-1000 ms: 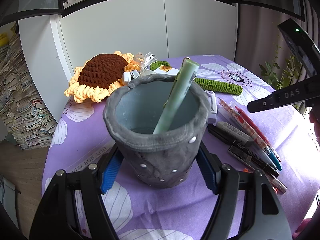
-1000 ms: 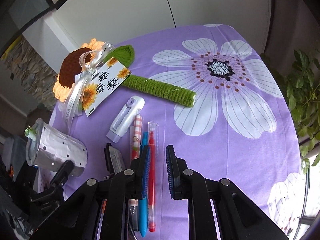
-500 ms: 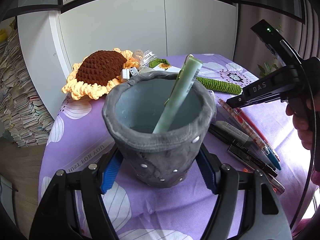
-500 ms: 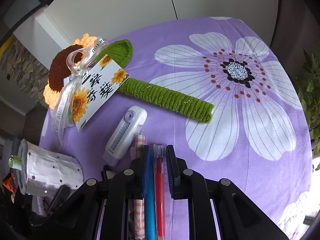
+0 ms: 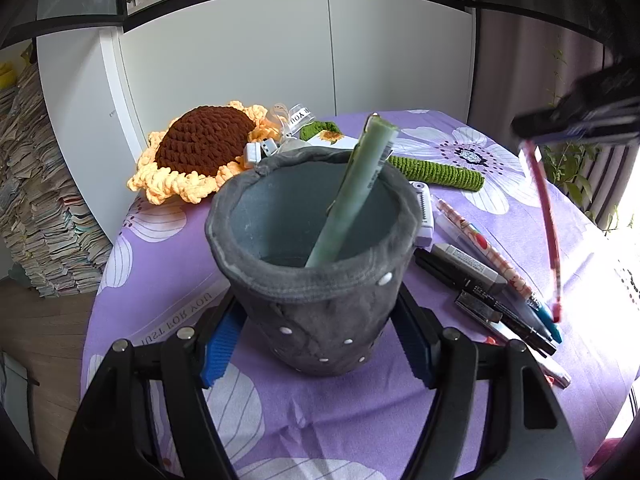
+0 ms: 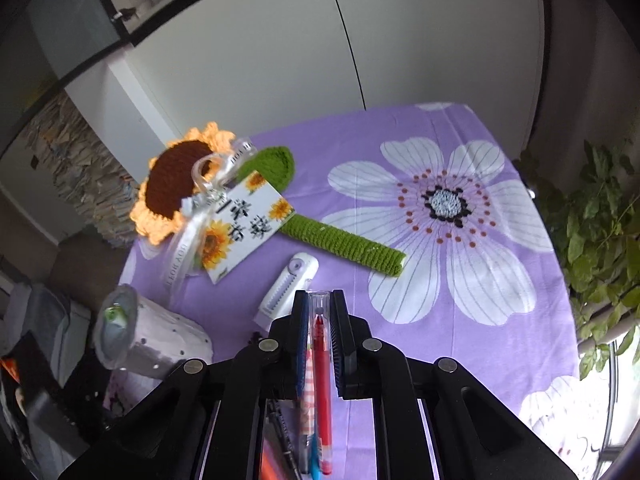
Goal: Organize stationery
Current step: 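Carry the red marker with the right gripper and insert it into the cup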
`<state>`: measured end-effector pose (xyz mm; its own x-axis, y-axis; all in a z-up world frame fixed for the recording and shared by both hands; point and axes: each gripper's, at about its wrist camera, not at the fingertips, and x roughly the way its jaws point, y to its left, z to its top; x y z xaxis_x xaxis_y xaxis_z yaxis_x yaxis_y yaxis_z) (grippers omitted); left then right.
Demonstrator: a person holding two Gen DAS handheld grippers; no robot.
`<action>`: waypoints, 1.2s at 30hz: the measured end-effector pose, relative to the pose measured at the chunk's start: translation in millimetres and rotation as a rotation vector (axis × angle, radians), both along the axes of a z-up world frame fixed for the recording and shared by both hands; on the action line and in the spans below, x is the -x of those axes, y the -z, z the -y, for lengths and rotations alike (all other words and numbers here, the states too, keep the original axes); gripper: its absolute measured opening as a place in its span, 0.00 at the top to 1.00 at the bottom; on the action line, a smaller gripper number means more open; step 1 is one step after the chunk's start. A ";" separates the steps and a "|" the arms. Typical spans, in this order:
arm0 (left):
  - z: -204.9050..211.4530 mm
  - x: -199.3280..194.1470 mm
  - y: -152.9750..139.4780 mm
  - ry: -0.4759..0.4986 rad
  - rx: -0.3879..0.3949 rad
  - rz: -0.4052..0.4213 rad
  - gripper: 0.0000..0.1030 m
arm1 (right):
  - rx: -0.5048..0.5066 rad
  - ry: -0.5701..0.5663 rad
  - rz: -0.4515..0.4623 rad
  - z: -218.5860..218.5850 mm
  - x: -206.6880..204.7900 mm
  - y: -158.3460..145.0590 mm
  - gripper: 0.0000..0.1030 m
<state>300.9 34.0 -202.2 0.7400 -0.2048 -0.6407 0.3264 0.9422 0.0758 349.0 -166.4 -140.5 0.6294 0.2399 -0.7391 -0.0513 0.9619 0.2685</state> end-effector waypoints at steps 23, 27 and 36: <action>-0.6 -1.9 0.6 0.004 0.000 -0.006 0.32 | -0.064 -0.304 0.442 -100.8 44.3 -89.3 0.89; -1.0 -3.6 0.6 0.004 0.001 -0.005 0.32 | -0.076 -0.304 0.377 -94.8 38.5 -71.7 0.89; 0.3 -1.2 0.7 0.002 -0.005 -0.003 0.32 | -0.093 -0.336 0.236 -93.1 34.0 -31.9 0.89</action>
<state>302.1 33.7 -202.9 0.7379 -0.2033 -0.6435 0.3287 0.9411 0.0795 315.0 -73.3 -108.6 0.6543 0.5199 -0.5491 -0.4289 0.8532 0.2968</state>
